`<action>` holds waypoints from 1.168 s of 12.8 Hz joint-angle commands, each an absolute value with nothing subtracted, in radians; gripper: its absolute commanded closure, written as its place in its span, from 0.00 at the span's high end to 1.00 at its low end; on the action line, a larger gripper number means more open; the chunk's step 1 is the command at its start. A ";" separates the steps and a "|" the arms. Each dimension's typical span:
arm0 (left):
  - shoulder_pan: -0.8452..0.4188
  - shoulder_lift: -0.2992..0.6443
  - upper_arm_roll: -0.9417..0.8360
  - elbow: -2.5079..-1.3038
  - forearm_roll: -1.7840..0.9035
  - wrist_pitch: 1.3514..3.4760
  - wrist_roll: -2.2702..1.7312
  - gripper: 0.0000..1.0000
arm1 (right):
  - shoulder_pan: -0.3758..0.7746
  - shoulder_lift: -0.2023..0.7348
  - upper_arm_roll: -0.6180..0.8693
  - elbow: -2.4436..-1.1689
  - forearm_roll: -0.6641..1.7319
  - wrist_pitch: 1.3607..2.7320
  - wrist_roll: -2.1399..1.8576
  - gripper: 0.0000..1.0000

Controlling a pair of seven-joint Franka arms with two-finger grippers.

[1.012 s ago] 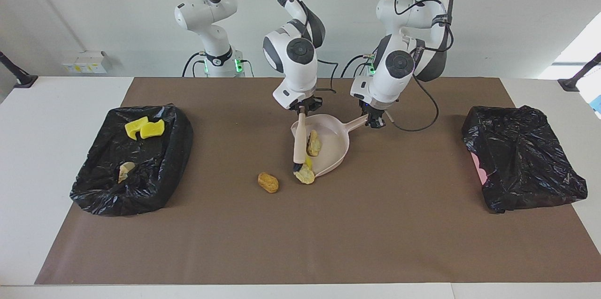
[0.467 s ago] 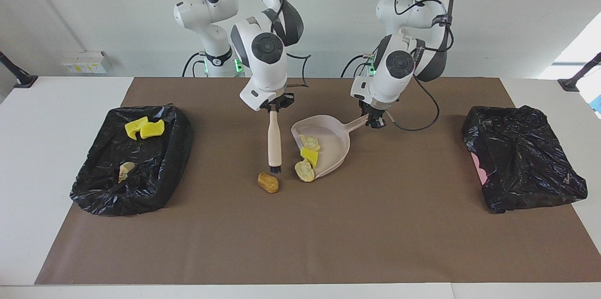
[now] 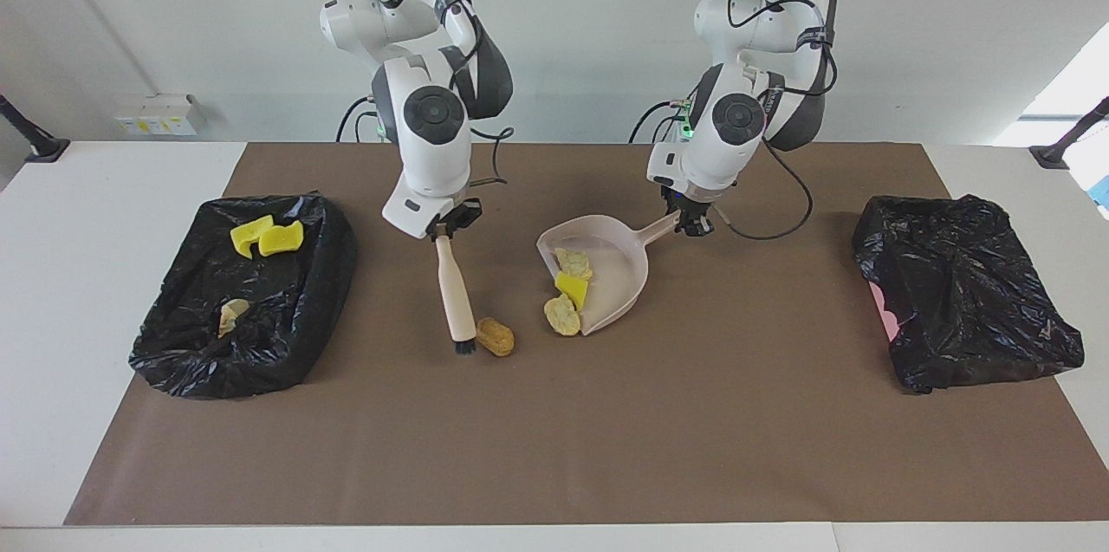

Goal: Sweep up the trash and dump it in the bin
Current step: 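Sweep the foam chunks into the dustpan with the right gripper's brush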

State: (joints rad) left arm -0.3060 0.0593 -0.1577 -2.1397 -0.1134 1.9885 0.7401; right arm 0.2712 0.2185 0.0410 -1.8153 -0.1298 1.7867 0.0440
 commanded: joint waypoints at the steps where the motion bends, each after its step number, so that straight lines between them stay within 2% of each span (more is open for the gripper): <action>1: -0.308 0.026 -0.150 -2.181 -0.121 2.017 0.703 0.00 | 0.271 0.314 0.057 -1.743 -0.195 1.815 -0.024 0.00; 4: -0.310 0.021 -0.150 -2.189 -0.121 2.019 0.689 0.00 | 0.336 0.337 0.066 -1.736 -0.175 1.836 -0.026 0.00; 10: -0.308 0.020 -0.150 -2.192 -0.120 2.020 0.689 0.00 | 0.432 0.293 0.074 -1.839 0.101 1.966 -0.034 0.00; 15: -0.308 0.021 -0.150 -2.192 -0.121 2.025 0.667 0.00 | 0.457 0.275 0.074 -1.835 0.291 1.927 -0.021 0.00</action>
State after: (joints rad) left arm -0.3060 0.0538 -0.1574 -2.1538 -0.1159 1.9921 0.7006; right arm 0.4601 0.3117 0.0691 -1.8057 0.2499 1.9348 -0.0054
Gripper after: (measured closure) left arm 0.674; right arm 0.744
